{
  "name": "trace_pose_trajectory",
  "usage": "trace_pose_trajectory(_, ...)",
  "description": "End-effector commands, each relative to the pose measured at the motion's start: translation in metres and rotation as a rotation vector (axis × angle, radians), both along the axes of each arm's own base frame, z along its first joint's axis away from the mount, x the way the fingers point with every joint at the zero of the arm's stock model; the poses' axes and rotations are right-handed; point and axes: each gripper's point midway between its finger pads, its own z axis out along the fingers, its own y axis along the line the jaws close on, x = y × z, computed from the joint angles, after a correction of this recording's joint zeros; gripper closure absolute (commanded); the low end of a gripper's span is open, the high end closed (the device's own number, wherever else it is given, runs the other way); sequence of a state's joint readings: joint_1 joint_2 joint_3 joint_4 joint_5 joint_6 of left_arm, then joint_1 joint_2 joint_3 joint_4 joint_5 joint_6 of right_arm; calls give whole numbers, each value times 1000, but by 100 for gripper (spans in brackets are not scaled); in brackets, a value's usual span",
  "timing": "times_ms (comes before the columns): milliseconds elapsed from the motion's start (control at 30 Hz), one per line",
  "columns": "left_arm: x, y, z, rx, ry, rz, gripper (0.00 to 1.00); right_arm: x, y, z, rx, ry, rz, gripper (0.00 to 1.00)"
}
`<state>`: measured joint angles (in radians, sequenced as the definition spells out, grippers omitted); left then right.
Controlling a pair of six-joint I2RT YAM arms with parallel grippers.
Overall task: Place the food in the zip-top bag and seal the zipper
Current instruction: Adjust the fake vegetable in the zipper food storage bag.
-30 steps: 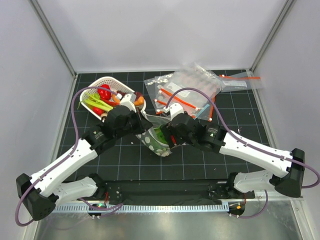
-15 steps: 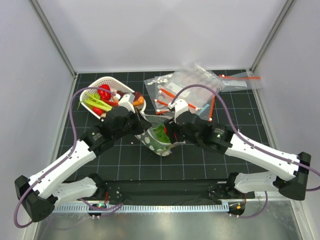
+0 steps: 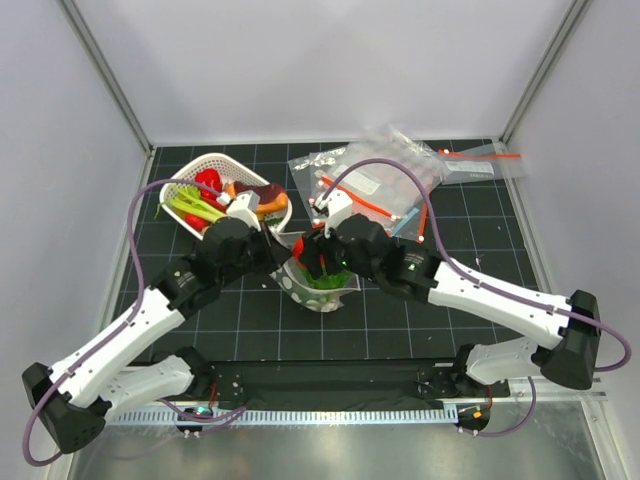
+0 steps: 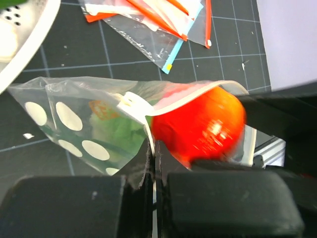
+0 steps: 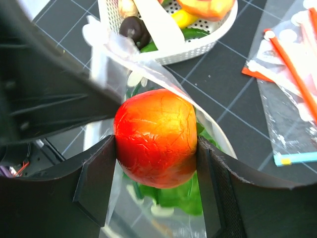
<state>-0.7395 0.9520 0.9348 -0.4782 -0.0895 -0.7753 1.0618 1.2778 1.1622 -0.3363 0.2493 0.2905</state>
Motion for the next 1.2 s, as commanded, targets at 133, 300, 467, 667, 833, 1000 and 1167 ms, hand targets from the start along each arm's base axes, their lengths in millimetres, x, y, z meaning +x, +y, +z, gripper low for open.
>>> trace_pose_trajectory(133, -8, 17, 23, -33, -97, 23, 100, 11, 46, 27, 204, -89, 61, 66)
trace_pose_trajectory(300, -10, 21, 16, -26, -93, 32, 100, 13, 59, 29, 303, -135, 85, 66)
trace_pose_trajectory(467, -13, 25, 3, -8, -82, 37, 100, 11, 66, 18, 373, -136, 102, 65)
trace_pose_trajectory(667, -18, 29, 6, -21, -100, 31, 100, -6, 77, 24, 518, -93, 172, 66)
trace_pose_trajectory(833, -24, 34, 13, -38, -124, 31, 99, -7, 88, 18, 556, -34, 184, 66)
trace_pose_trajectory(1000, -29, 38, 16, -43, -127, 24, 100, 0, 99, -6, 493, -15, 179, 68)
trace_pose_trajectory(1167, -34, 46, 20, -46, -138, 41, 99, 2, 101, -20, 436, -23, 186, 68)
